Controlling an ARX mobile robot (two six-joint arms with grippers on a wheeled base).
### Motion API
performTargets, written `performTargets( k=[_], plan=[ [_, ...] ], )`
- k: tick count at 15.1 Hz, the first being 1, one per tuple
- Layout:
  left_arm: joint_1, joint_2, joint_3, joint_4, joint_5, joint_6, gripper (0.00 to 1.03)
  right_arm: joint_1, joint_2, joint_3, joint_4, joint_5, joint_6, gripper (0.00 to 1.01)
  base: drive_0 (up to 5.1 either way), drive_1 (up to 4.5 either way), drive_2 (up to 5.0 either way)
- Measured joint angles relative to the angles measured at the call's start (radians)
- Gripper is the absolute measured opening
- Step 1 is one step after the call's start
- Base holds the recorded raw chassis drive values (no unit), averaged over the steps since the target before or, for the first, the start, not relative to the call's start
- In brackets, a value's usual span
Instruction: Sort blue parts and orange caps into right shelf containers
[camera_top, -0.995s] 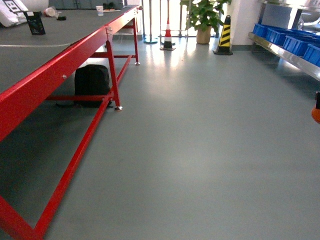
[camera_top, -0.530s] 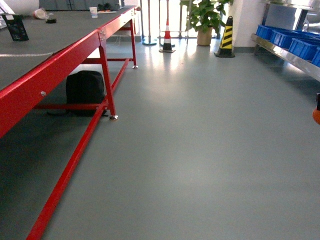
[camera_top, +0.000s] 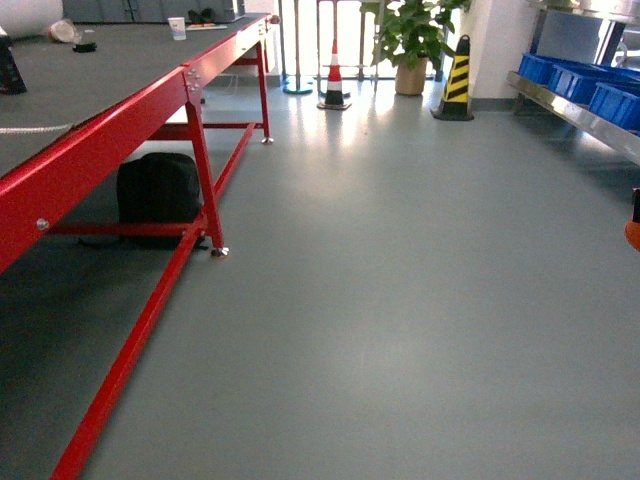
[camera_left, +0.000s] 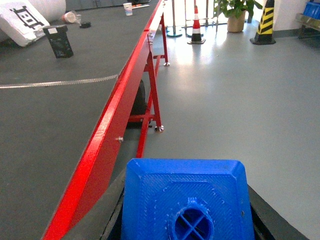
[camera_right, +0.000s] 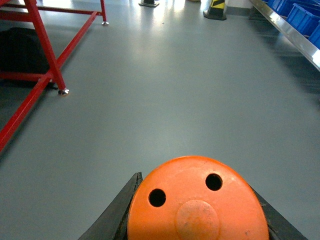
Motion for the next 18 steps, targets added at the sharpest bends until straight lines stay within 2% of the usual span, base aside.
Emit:
performTargets(
  k=[18],
  plan=[
    [0.001,0.001,0.000,-0.003,0.000,0.000,0.44,0.000,0.000,0.000,0.004,0.000,0.000,0.44,0.1,4.44,-4.2]
  ],
)
